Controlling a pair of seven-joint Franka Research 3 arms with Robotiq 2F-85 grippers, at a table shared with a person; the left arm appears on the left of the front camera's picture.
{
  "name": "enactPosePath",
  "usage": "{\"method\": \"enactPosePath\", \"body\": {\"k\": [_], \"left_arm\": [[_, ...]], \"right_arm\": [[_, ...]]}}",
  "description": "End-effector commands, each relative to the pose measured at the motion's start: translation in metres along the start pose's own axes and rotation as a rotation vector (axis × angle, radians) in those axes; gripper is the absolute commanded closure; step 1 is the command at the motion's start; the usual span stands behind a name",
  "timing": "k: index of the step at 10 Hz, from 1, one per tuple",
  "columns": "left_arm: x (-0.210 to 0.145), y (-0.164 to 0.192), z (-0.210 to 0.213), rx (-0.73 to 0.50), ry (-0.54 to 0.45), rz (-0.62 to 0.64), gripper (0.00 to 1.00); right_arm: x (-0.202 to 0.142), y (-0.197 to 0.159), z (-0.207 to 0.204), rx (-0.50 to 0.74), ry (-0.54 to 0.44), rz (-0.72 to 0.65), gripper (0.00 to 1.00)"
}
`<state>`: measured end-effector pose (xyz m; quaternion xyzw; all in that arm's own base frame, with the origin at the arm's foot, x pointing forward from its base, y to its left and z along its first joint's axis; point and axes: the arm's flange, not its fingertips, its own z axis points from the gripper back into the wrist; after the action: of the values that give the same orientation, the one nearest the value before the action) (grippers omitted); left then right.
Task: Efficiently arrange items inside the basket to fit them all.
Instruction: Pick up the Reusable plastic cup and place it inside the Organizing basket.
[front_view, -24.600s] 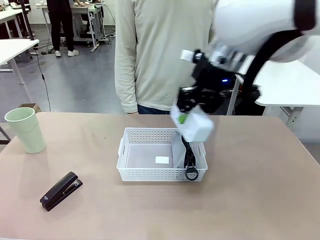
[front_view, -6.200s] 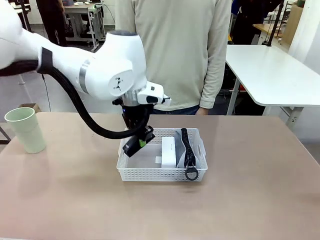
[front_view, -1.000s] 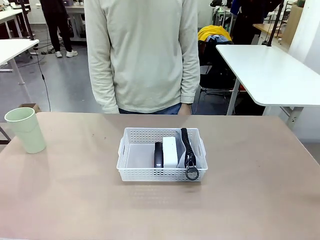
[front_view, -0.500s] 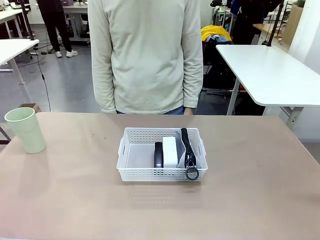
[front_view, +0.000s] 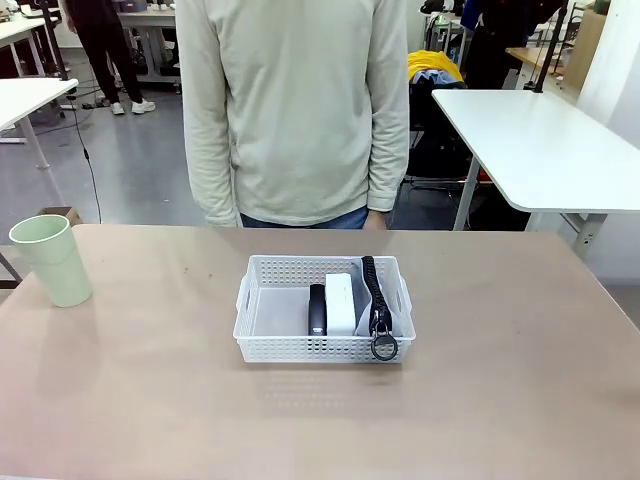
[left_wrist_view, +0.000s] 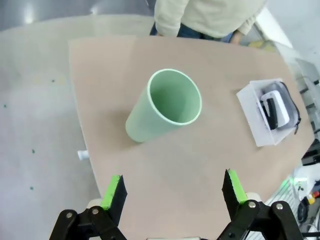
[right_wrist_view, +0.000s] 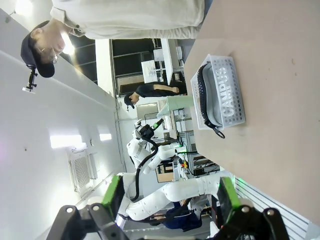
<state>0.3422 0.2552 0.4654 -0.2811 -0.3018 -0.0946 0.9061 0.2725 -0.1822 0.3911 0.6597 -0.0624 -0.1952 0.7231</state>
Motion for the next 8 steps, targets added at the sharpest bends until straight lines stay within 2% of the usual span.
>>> {"method": "enactPosePath", "body": {"k": [1, 2, 3, 4, 5, 6, 7, 8], "left_arm": [[0.003, -0.009, -0.004, -0.003, -0.004, -0.088, 0.00], [0.003, -0.009, -0.004, -0.003, -0.004, -0.088, 0.00], [0.005, -0.006, -0.002, -0.005, 0.003, -0.037, 0.00], [0.010, -0.002, -0.023, -0.106, 0.166, -0.235, 0.00], [0.011, 0.011, -0.039, -0.076, 0.150, -0.451, 0.00], [0.007, 0.022, -0.046, -0.100, 0.121, -0.652, 0.00], [-0.001, 0.035, -0.049, -0.116, 0.079, -0.809, 0.00], [-0.003, 0.047, -0.051, -0.094, 0.058, -0.870, 0.00]], "right_arm": [[0.000, 0.001, 0.001, 0.018, -0.001, 0.023, 0.00], [0.000, 0.001, 0.001, 0.018, -0.001, 0.023, 0.00], [0.000, 0.001, 0.001, 0.018, -0.001, 0.023, 0.00], [0.000, 0.001, 0.001, 0.018, -0.001, 0.023, 0.00], [0.000, 0.001, 0.001, 0.018, -0.001, 0.023, 0.00], [0.000, 0.001, 0.001, 0.018, -0.001, 0.023, 0.00], [0.000, 0.001, 0.001, 0.018, -0.001, 0.023, 0.00], [0.000, 0.001, 0.001, 0.018, -0.001, 0.023, 0.00]]}}
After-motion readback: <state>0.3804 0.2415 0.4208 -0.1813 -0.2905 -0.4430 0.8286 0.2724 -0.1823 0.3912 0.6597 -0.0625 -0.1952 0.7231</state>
